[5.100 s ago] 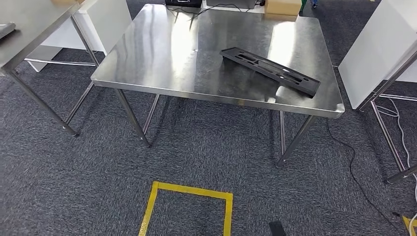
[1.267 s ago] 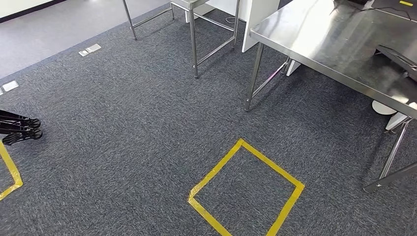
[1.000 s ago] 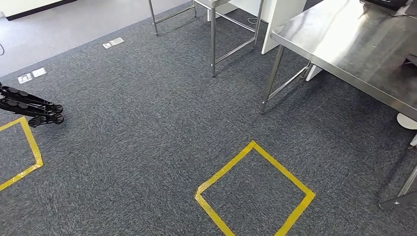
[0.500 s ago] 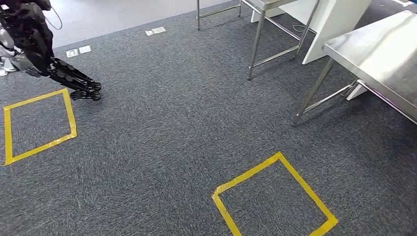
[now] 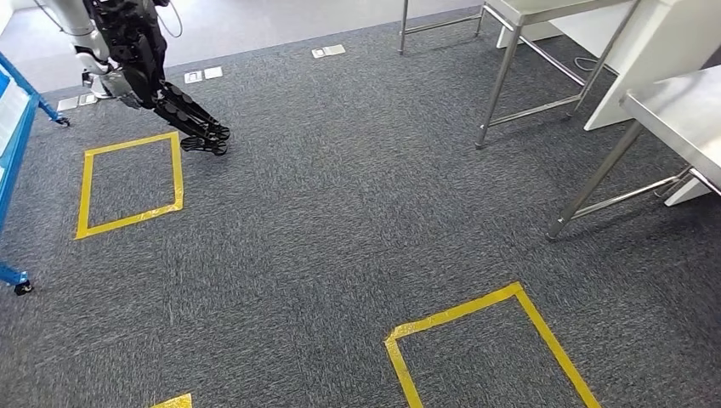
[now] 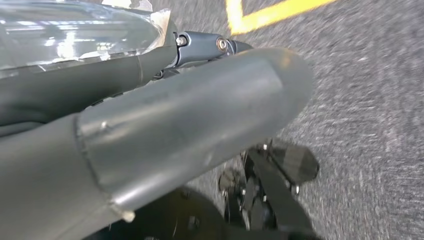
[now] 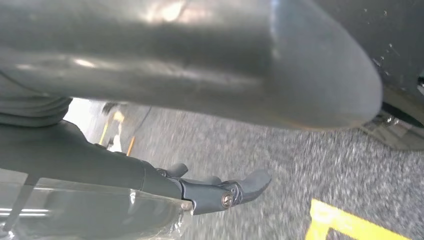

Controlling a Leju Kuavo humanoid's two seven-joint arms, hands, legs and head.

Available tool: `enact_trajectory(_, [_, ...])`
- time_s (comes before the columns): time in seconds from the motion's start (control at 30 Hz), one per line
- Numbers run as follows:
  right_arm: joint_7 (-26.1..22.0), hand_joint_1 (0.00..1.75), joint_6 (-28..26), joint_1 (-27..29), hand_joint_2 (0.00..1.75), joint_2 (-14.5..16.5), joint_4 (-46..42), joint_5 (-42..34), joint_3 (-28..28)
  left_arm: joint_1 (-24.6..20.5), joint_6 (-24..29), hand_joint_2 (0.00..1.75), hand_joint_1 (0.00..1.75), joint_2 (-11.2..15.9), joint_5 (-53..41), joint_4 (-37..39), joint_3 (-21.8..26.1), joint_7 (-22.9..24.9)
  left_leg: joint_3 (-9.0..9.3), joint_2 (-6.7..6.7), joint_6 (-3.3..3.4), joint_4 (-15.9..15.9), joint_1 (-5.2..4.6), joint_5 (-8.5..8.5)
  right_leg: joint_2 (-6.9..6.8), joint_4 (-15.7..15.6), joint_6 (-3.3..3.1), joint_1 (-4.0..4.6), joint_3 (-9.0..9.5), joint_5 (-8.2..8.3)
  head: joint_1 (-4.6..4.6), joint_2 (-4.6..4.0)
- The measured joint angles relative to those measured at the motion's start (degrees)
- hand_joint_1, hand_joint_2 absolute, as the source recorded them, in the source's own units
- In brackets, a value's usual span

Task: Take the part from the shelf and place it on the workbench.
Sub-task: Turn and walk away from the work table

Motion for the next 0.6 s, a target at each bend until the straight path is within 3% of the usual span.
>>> enact_trajectory(0.03, [0.0,0.0,0.0,-0.3,0.0,-0.1,0.0,0.1,0.1,0.0,-0.4,0.0,0.0,-0.1,0.1,0.0,0.1,0.0,1.6,0.47,0.02,-2.7,0.06,1.55,-0.68,0.0,-0.01,0.03,0.04,-0.06,0.01,0.0])
enact_trajectory(0.1, [0.2,0.0,-0.1,-0.8,0.0,-0.3,0.0,0.1,0.1,-0.4,-1.1,0.0,0.0,-0.1,-0.4,0.0,0.2,0.4,6.03,2.95,0.3,-10.4,-0.08,4.45,-1.85,0.1,0.24,0.36,0.13,-0.34,-0.06,0.0])
enact_trajectory(0.17, [0.5,0.0,-0.3,-1.1,0.0,-0.7,0.0,-0.3,0.1,-1.6,-1.5,0.0,0.0,-0.1,-1.8,0.0,0.0,2.1,8.28,4.32,0.86,-14.7,-0.5,5.39,-3.12,0.1,0.73,0.83,0.03,-0.68,0.09,0.0])
enact_trajectory(0.23, [0.4,0.0,-0.7,-1.2,0.0,-1.1,0.0,-1.1,0.1,-3.0,-1.5,0.0,0.0,-0.2,-3.9,0.0,-0.8,4.5,8.1,2.88,1.59,-15.2,-0.93,5.46,-4.54,0.1,1.19,1.04,0.25,-0.92,0.3,0.0])
enact_trajectory(0.27, [0.3,0.0,-0.9,-1.3,0.0,-1.3,0.0,-1.5,0.0,-3.5,-1.7,0.0,0.0,-0.3,-4.8,0.0,-1.3,5.4,8.06,2.11,1.98,-15.4,-0.97,5.65,-4.13,0.5,1.42,0.89,0.25,-1.24,0.3,0.0])
enact_trajectory(0.33, [-0.2,0.0,-1.5,-1.3,0.0,-1.6,0.0,-2.5,-0.2,-4.2,-2.3,0.0,0.0,-0.4,-6.6,0.0,-2.5,6.4,8.06,0.82,2.82,-15.8,-0.74,6.14,-0.79,3.9,1.52,0.57,-1.19,-3.22,0.35,0.0])
enact_trajectory(0.37, [-0.4,0.0,-1.9,-1.0,0.0,-1.8,0.1,-3.0,-0.4,-4.5,-2.7,0.0,0.0,-0.5,-7.5,0.0,-3.1,6.8,7.97,0.19,3.07,-15.8,-0.61,6.28,1.37,7.2,1.35,0.34,-2.84,-4.82,0.41,0.0])
enact_trajectory(0.4, [-0.6,0.0,-2.3,-0.7,0.0,-2.0,0.1,-3.5,-0.7,-4.8,-3.2,0.0,0.0,-0.5,-8.3,0.0,-3.9,7.2,7.86,-0.59,3.26,-15.8,-0.59,6.38,2.7,11.4,1.17,0.34,-4.85,-6.52,0.46,0.0])
enact_trajectory(0.47, [-0.6,0.0,-2.9,0.2,0.0,-2.4,0.3,-4.1,-1.2,-5.0,-4.1,0.0,0.0,-0.6,-9.6,0.0,-5.4,7.9,7.74,-2.48,3.37,-15.8,-0.6,6.47,3.52,17.3,1.4,0.26,-7.96,-8.09,0.49,0.0])
enact_trajectory(0.5, [-0.5,0.0,-3.1,0.6,0.0,-2.6,0.4,-4.4,-1.4,-4.9,-4.4,0.0,0.0,-0.5,-10.1,0.0,-6.1,8.1,7.74,-3.46,3.35,-15.8,-0.57,6.5,3.66,17.3,1.83,0.18,-8.17,-7.49,0.5,0.0])
enact_trajectory(0.53, [-0.5,0.0,-3.2,0.9,0.0,-2.8,0.5,-4.7,-1.7,-4.8,-4.7,0.0,0.0,-0.5,-10.5,0.1,-6.7,8.0,7.79,-4.38,3.29,-15.8,-0.52,6.53,3.91,14.8,2.4,-0.01,-7.25,-5.98,0.48,0.0])
enact_trajectory(0.6, [-0.3,0.0,-3.5,1.2,0.0,-3.1,0.6,-5.4,-2.2,-4.3,-4.8,0.0,0.0,-0.5,-11.5,0.1,-7.8,6.8,7.78,-5.9,2.93,-15.5,-0.52,6.53,5.9,6.7,3.45,-0.59,-4.0,-2.3,0.52,0.0])
